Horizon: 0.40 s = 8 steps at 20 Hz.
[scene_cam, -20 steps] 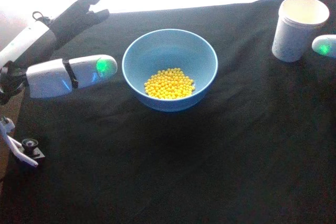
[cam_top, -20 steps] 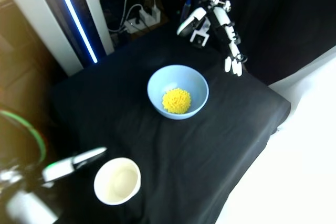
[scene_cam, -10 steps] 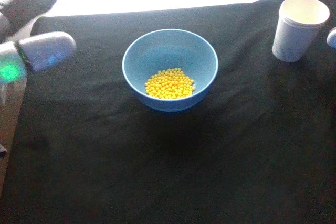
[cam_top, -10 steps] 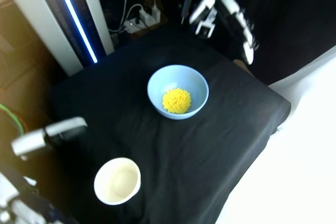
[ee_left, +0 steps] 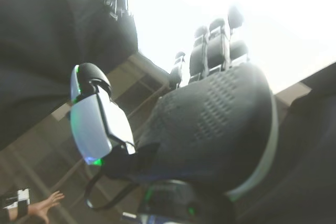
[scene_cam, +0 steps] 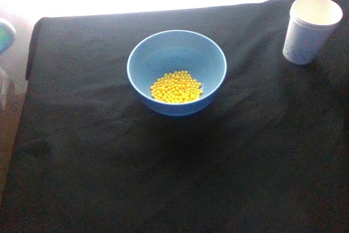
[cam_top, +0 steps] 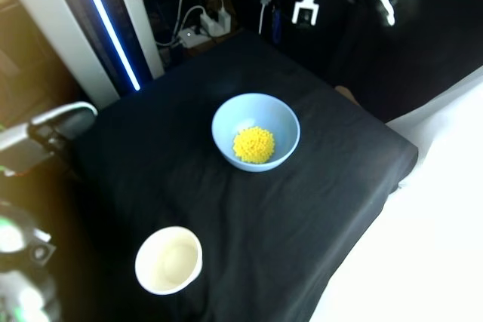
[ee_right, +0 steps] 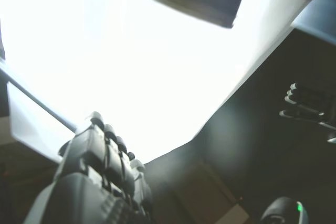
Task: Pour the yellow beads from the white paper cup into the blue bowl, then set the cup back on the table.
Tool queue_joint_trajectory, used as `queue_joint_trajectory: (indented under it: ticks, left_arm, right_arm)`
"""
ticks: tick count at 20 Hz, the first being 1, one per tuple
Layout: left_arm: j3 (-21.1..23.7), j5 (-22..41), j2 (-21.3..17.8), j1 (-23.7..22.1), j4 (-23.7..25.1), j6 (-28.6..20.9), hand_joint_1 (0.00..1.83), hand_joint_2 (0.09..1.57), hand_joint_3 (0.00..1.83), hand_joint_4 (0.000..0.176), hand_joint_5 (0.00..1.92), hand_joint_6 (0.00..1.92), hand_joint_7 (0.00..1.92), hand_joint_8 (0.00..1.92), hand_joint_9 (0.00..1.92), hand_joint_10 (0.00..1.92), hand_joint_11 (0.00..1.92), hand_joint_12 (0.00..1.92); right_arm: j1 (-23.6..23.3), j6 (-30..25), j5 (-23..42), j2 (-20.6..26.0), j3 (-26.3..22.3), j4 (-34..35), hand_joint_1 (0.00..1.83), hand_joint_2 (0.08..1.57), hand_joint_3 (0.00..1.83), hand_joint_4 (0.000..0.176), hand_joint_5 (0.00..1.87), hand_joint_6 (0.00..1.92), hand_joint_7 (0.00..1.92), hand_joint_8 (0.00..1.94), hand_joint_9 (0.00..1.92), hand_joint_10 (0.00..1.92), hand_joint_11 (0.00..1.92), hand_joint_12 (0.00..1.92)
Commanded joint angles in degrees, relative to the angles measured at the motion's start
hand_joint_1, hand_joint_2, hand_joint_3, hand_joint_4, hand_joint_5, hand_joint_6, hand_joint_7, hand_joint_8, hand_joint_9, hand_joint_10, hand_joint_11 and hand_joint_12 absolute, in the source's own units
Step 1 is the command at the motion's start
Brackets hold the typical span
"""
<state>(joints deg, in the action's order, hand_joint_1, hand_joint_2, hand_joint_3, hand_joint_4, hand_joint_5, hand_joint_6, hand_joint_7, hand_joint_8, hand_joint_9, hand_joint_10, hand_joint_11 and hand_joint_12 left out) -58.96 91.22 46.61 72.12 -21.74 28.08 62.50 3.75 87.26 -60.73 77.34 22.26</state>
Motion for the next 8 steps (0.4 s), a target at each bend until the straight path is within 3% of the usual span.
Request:
queue_joint_trajectory:
  ticks: [1, 4, 5, 7, 8]
  left_arm:
    - [0.09, 7.99, -0.61, -0.53, -0.89, 0.56, 0.25, 0.97, 0.00, 0.176, 0.00, 0.00, 0.20, 0.00, 0.14, 0.00, 0.00, 0.22]
    - [0.51, 8.00, -0.67, -0.98, -0.46, 1.07, 0.28, 0.97, 0.00, 0.176, 0.00, 0.00, 0.22, 0.01, 0.15, 0.01, 0.00, 0.24]
    - [0.70, 8.00, -0.70, -1.67, 0.17, 1.42, 0.28, 0.96, 0.00, 0.166, 0.00, 0.00, 0.22, 0.00, 0.17, 0.00, 0.00, 0.29]
    - [0.98, 8.01, -0.87, -3.16, 1.50, 1.92, 0.30, 0.94, 0.00, 0.174, 0.00, 0.00, 0.21, 0.00, 0.16, 0.00, 0.00, 0.25]
    - [1.15, 8.02, -0.97, -3.53, 1.88, 2.14, 0.29, 0.94, 0.00, 0.164, 0.00, 0.00, 0.19, 0.00, 0.12, 0.00, 0.00, 0.25]
  right_arm:
    - [0.07, -0.11, 8.61, 0.42, -0.25, 0.76, 0.87, 0.56, 0.02, 0.176, 0.00, 0.00, 0.00, 0.00, 0.00, 0.00, 0.00, 0.00]
    - [3.01, 0.18, 12.45, 1.47, -2.15, 3.11, 0.86, 0.55, 0.01, 0.176, 0.00, 0.00, 0.00, 0.00, 0.00, 0.00, 0.00, 0.00]
    - [4.38, 0.39, 13.73, 2.10, -3.27, 4.41, 0.80, 0.56, 0.01, 0.176, 0.00, 0.00, 0.00, 0.00, 0.00, 0.00, 0.00, 0.00]
    - [5.15, 1.37, 13.73, 2.80, -4.85, 4.75, 0.75, 0.61, 0.01, 0.176, 0.00, 0.00, 0.00, 0.00, 0.00, 0.00, 0.00, 0.00]
    - [5.28, 1.96, 13.74, 2.83, -5.17, 4.74, 0.65, 0.64, 0.02, 0.176, 0.00, 0.00, 0.00, 0.00, 0.00, 0.00, 0.00, 0.00]
